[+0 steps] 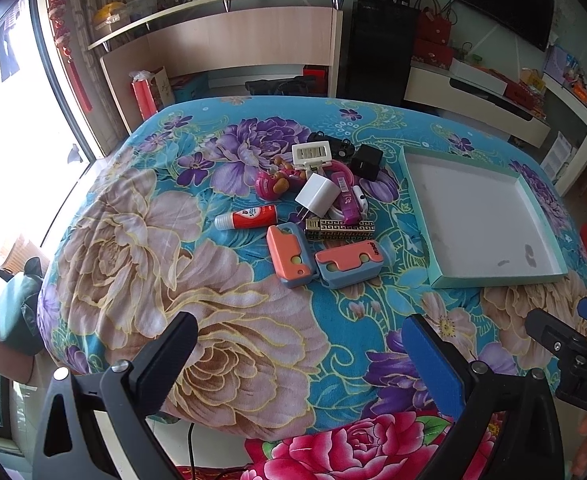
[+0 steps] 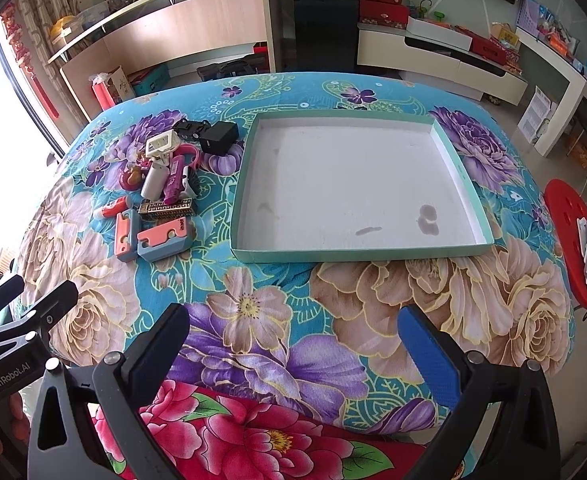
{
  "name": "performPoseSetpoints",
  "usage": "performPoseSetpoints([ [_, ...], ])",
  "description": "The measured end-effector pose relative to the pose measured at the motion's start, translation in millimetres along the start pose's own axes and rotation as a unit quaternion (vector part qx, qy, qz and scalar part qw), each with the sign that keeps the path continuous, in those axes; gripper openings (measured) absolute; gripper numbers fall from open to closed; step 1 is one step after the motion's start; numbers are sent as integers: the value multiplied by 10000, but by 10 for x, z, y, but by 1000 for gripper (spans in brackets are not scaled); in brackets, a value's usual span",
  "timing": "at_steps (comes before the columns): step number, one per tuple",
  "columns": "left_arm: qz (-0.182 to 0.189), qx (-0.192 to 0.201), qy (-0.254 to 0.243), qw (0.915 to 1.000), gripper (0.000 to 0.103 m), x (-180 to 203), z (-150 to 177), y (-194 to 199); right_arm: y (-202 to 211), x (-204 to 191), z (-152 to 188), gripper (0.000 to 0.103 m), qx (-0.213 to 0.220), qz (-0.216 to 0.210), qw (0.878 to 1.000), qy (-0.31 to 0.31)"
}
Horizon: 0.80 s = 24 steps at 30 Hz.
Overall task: Organize rigid objects
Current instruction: 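Move both tools toward the pile of objects beside the white tray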
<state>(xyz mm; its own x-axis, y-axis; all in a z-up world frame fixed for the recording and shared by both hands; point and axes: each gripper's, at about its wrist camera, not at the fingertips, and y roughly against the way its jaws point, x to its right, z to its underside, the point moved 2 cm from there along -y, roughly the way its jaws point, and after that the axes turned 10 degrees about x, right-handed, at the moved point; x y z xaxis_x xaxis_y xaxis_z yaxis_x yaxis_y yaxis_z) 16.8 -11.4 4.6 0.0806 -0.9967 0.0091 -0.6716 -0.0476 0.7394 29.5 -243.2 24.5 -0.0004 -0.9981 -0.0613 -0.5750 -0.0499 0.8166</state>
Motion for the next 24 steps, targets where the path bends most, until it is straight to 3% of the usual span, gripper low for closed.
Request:
performPoseSetpoints([
  [24, 6, -275, 102, 9996, 103, -156, -276, -427, -445, -130, -378, 103, -253, 19, 9994, 220],
])
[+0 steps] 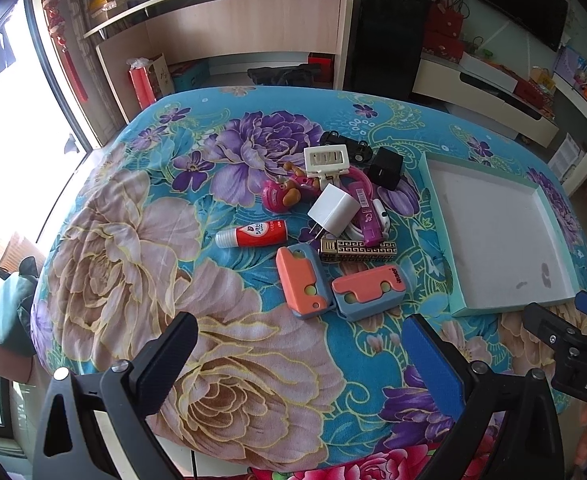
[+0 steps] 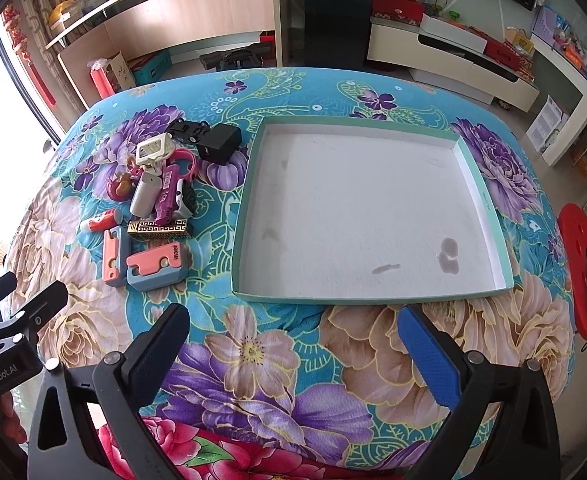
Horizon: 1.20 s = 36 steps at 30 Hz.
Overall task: Organize rigid objects
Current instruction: 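Move both tools toward the pile of objects beside the white tray, then grasp the orange-blue block with the right tool while the left tool grasps the orange-blue toy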
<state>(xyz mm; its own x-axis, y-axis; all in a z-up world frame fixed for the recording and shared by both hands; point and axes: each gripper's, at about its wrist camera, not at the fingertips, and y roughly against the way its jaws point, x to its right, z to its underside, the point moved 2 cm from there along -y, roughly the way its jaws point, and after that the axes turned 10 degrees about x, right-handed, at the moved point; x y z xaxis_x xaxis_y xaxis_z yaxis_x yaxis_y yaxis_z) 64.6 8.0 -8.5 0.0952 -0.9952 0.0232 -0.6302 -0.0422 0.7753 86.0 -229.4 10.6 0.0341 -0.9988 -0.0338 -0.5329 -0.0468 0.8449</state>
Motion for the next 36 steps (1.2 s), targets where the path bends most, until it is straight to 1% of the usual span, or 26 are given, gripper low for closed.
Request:
performPoseSetpoints([
  [14, 12, -261, 49, 9996, 103, -109, -63, -368, -374, -127, -74, 103, -284, -12, 9995, 132],
  [20, -31, -366, 124, 9992, 103, -227, -88, -524, -530, -248, -121, 103, -359, -56, 9991, 238],
  [23, -76, -458, 228, 9987, 103, -329, -87, -603, -587, -354, -157, 103, -379, -143, 9987, 312],
  [27, -91, -564, 416, 9975, 103, -471, -78, -691, -642, -587, -213, 103, -375, -383, 9972, 520],
  [30, -84, -665, 564, 9962, 103, -551, -69, -767, -695, -757, -237, 103, -395, -525, 9959, 624],
  [32, -15, -741, 639, 9952, 103, -569, -66, -830, -729, -856, -232, 103, -394, -603, 9948, 721],
  [34, 21, -847, 647, 9943, 103, -548, -63, -911, -761, -900, -215, 103, -378, -582, 9946, 769],
  [36, 101, -936, 647, 9935, 102, -491, -67, -1003, -809, -892, -189, 103, -467, -542, 9945, 763],
])
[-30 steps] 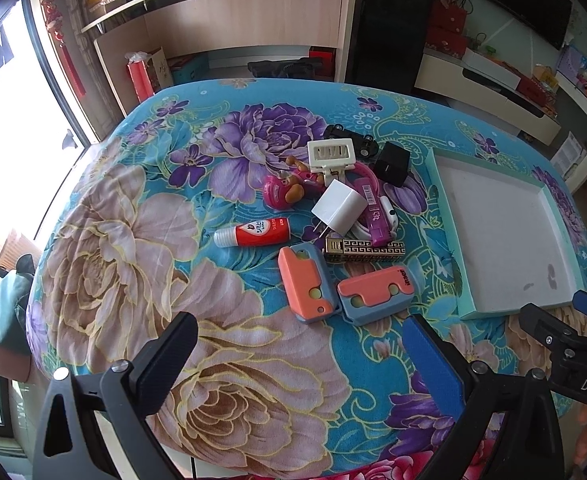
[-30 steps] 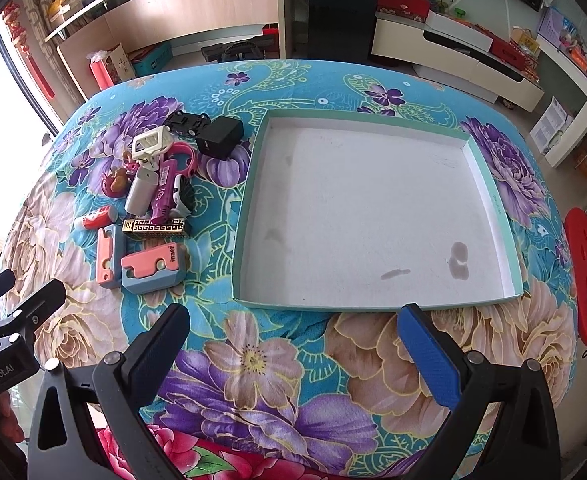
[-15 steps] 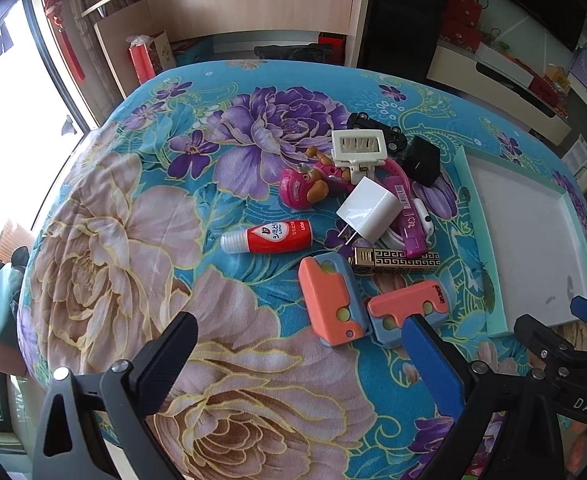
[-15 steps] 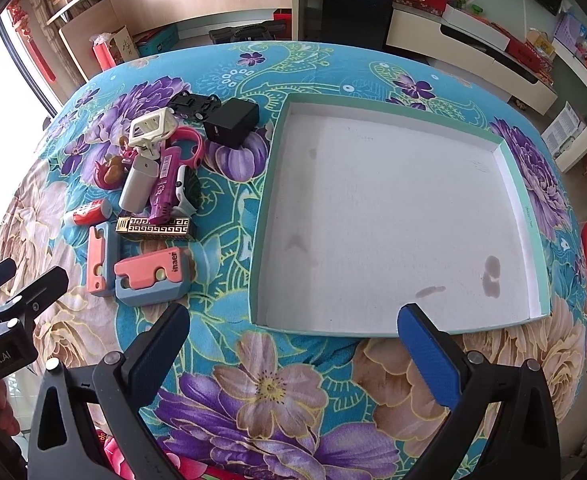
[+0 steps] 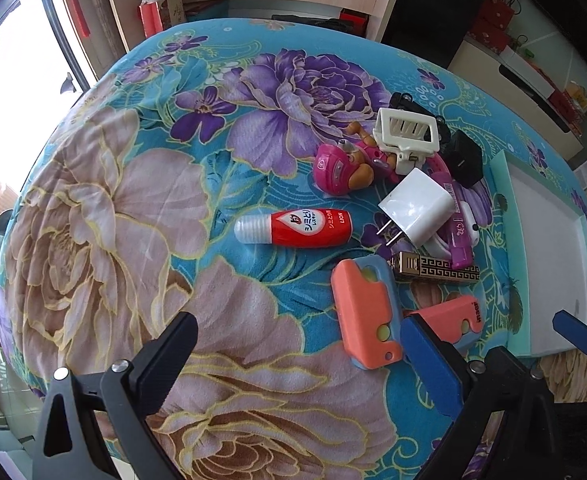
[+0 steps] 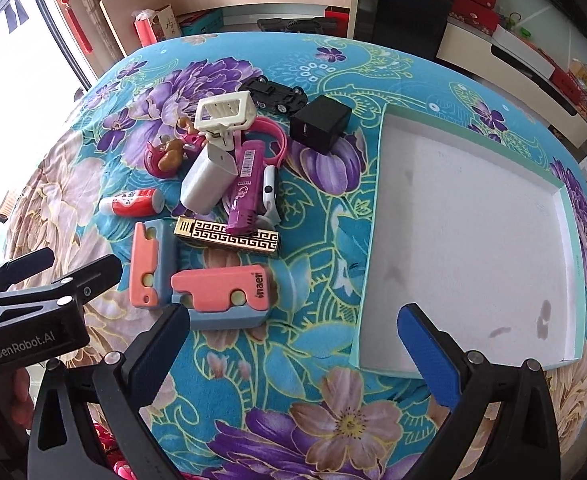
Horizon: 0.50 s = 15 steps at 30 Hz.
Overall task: Organize rigid objects
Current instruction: 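Grasp the orange-blue block with the right tool while the left tool grasps the orange-blue toy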
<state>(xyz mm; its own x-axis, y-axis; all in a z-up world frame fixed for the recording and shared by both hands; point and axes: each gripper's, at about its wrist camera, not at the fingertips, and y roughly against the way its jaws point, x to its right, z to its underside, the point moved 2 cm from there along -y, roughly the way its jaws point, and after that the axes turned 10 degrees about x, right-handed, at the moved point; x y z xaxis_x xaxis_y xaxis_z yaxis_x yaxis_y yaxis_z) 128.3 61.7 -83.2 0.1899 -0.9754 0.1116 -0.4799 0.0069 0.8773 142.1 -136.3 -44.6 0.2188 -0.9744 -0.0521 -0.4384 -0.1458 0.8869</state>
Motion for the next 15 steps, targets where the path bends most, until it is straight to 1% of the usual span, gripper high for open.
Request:
performPoseSetpoints([
  [2, 94, -92, -24, 9999, 102, 77, -15, -97, -24, 19, 22, 103, -45, 26, 10000, 7],
  [7, 18, -254, -160, 9995, 101, 235, -20, -264, -21, 84, 43, 103, -67, 146, 9999, 53],
  [9, -8, -277, -209, 9994, 97, 257, -15, -297, -16, 97, 33, 103, -57, 185, 9998, 83],
  [11, 70, -285, -97, 9995, 91, 208, -10, -299, -19, 94, 21, 103, -58, 181, 9998, 108],
  [13, 122, -332, -20, 9994, 89, 132, 19, -305, -26, 80, 10, 103, -57, 181, 9997, 141],
  [15, 155, -330, 23, 9993, 82, 60, 34, -291, -37, 40, 6, 103, -50, 150, 9997, 186],
])
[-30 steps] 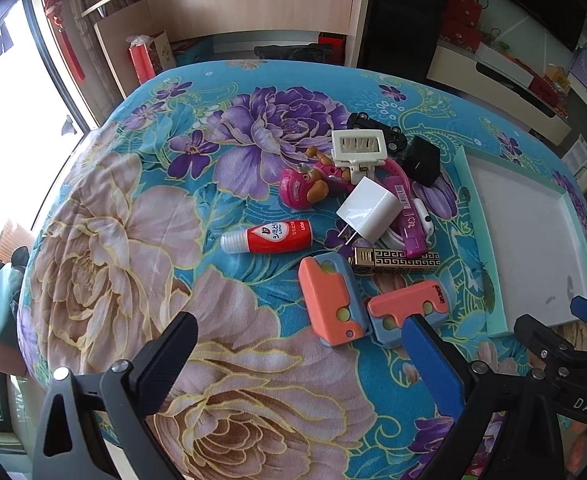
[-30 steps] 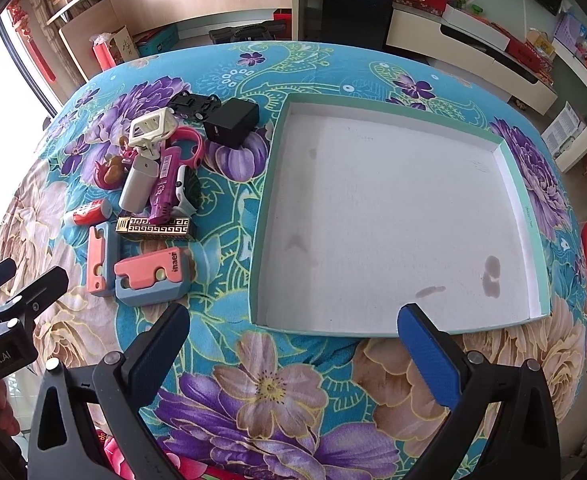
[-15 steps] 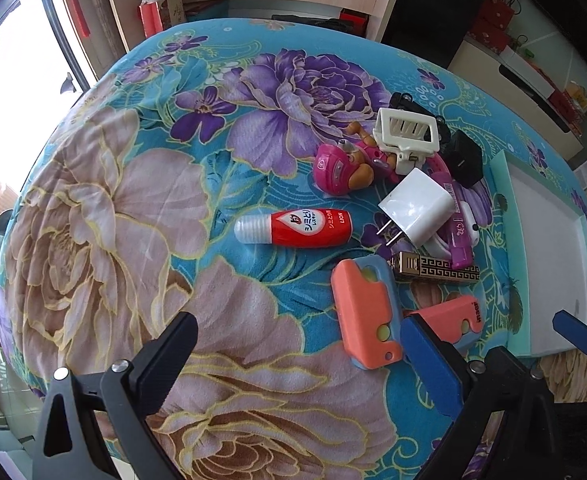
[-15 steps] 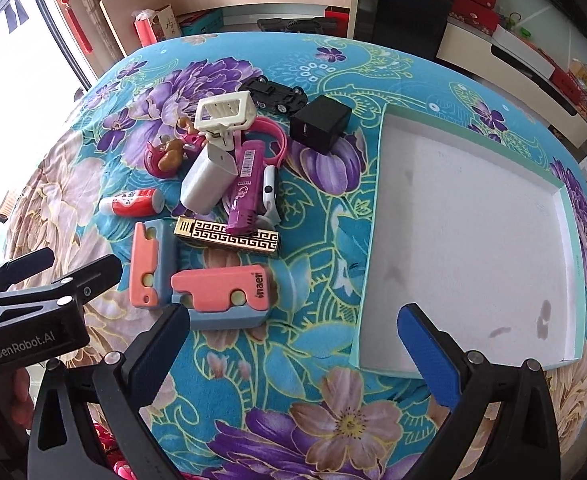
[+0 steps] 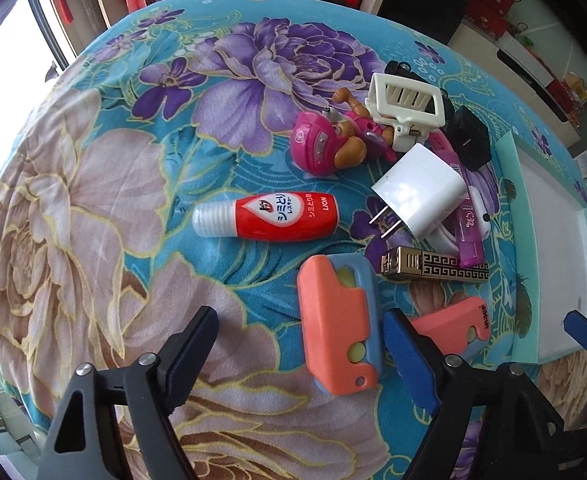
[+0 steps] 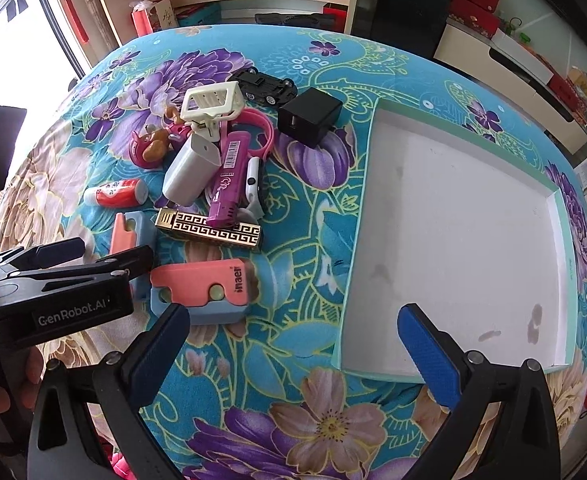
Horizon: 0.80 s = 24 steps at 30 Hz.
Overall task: Organize rigid objects
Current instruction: 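Grasp the orange-blue block with the right tool while the left tool grasps the orange-blue toy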
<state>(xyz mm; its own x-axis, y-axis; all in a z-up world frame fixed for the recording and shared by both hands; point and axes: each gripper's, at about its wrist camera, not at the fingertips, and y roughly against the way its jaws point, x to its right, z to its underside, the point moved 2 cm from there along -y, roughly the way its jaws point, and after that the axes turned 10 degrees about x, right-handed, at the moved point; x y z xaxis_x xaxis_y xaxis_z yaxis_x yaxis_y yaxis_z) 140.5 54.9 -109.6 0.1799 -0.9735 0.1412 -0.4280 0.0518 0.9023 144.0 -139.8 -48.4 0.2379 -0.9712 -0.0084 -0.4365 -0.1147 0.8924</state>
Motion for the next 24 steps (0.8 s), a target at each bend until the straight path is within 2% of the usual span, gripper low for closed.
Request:
performPoseSetpoints([
  [8, 208, -25, 122, 9997, 56, -268, 23, 80, -90, -328, -10, 103, -37, -242, 9993, 270],
  [14, 157, -76, 111, 9998, 55, -473, 17, 137, -200, -500, -28, 102, -243, -366, 9983, 383],
  [16, 160, -118, 97, 9998, 55, -511, 17, 149, -257, -524, -44, 97, -399, -347, 9979, 364],
  [24, -29, -329, -176, 9993, 55, -405, -1, 47, -520, -652, -136, 89, -940, -168, 9945, 431],
])
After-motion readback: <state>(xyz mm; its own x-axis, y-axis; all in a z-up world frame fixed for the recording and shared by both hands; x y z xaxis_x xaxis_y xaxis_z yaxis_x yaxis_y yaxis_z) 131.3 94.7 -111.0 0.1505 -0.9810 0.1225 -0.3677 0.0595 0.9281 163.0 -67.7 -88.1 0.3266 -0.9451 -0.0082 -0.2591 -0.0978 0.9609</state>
